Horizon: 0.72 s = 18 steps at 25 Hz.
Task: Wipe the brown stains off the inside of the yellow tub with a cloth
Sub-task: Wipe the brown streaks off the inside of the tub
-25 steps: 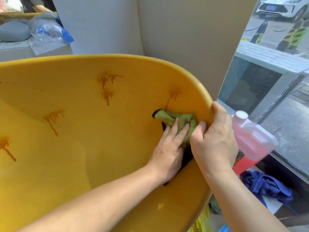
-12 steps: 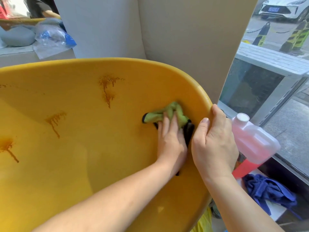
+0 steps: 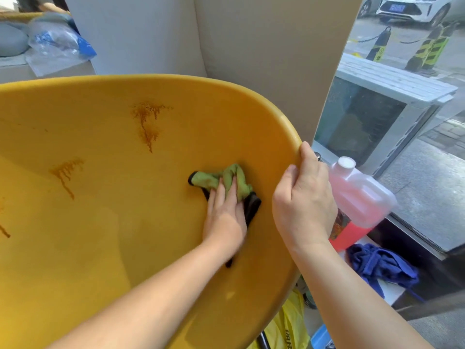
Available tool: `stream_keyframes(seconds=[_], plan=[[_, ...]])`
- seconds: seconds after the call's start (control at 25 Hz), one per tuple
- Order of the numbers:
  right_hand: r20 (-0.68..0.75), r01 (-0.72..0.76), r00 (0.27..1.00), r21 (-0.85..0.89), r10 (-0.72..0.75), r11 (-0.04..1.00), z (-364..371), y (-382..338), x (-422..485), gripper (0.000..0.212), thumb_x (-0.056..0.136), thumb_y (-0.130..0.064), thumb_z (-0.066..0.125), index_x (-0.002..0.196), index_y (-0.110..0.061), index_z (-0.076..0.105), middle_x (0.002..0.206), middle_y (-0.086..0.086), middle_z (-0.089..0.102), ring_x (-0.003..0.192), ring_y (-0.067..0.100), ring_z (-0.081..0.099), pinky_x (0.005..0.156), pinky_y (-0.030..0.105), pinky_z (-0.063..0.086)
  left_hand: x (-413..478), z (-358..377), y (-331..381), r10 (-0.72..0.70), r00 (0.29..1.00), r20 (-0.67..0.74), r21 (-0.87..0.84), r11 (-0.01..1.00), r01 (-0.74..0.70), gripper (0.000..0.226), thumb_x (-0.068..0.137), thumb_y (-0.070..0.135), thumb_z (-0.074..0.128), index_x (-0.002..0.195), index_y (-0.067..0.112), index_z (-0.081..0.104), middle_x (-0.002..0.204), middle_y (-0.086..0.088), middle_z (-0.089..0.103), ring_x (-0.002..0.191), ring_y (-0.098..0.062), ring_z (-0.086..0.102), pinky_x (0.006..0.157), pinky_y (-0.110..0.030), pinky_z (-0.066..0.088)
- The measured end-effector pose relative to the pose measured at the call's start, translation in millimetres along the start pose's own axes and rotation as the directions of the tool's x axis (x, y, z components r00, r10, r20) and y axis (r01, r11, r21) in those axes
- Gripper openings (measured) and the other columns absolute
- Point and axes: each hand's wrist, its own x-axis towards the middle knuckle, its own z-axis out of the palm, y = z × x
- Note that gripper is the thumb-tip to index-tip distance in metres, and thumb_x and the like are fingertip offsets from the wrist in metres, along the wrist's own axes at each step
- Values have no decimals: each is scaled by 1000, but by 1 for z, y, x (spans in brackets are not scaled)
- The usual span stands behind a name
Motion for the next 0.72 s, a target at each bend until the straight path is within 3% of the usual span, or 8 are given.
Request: stream_keyframes(seconds=[0.08, 0.2, 0.24, 0.28, 0.4, 0.48, 0.64, 0.72], plan=[[5, -7, 1000, -30, 7, 1000, 2, -2, 2, 54, 105, -39, 38, 158, -26, 33, 131, 9, 57, 114, 31, 59, 86, 45, 49, -61, 5, 2, 158, 983, 96, 3, 987, -159, 66, 105, 23, 34, 158, 48, 5, 170, 15, -5, 156, -15, -6, 121, -26, 4], [35, -4, 999, -56, 5, 998, 2, 0, 0, 63, 100, -36, 47, 160, -22, 31, 138, 11, 53, 122, 33, 55, 93, 47, 48, -81, -15, -35, 495, 822, 280, -27, 860, -509, 64, 100, 25, 33, 156, 51, 15, 169, 17, 2, 157, -17, 3, 125, -33, 10], [35, 14, 999, -60, -12, 998, 1, 0, -2, 68, 97, -33, 51, 160, -20, 30, 144, 11, 49, 128, 33, 52, 99, 47, 46, -65, -25, -51, 501, 799, 332, 10, 845, -534, 64, 99, 23, 34, 155, 49, 19, 169, 17, 4, 157, -18, 6, 125, -33, 12], [35, 51, 998, -75, -48, 996, 1, 1, -5, 71, 93, -31, 54, 160, -18, 31, 150, 11, 43, 136, 32, 47, 107, 48, 43, -50, -31, -63, 408, 853, 326, 83, 886, -456, 63, 100, 22, 35, 156, 48, 20, 168, 17, 3, 157, -18, 6, 125, -33, 13], [78, 270, 962, -176, -260, 947, 3, 5, -22, 65, 88, -25, 59, 151, -17, 46, 161, 14, 33, 153, 36, 26, 126, 53, 23, -54, -34, -70, -50, 986, 162, 278, 961, 3, 58, 108, 29, 31, 159, 45, 8, 169, 16, -5, 157, -16, -5, 125, -36, 13], [138, 395, 918, -235, -372, 888, 6, 8, -33, 46, 86, -22, 61, 131, -22, 65, 160, 14, 38, 157, 39, 17, 128, 57, 12, -84, -34, -66, 46, 969, 241, 299, 947, -119, 59, 108, 28, 30, 160, 43, 8, 170, 14, -5, 156, -18, -6, 125, -37, 13], [269, 513, 856, -352, -441, 783, 8, 10, -40, 25, 88, -28, 61, 109, -26, 73, 159, 14, 46, 158, 38, 18, 129, 58, 5, -98, -90, -131, 367, 789, 493, 220, 825, -521, 55, 108, 36, 36, 157, 50, 16, 167, 22, 1, 155, -10, -1, 125, -29, 8], [270, 517, 854, -363, -444, 775, 13, 10, -41, 23, 88, -29, 61, 107, -26, 75, 155, 15, 50, 157, 39, 22, 128, 59, 3, -94, -99, -153, 274, 870, 409, 380, 816, -435, 55, 108, 38, 35, 157, 50, 14, 168, 20, 5, 156, -11, 5, 125, -36, 15]])
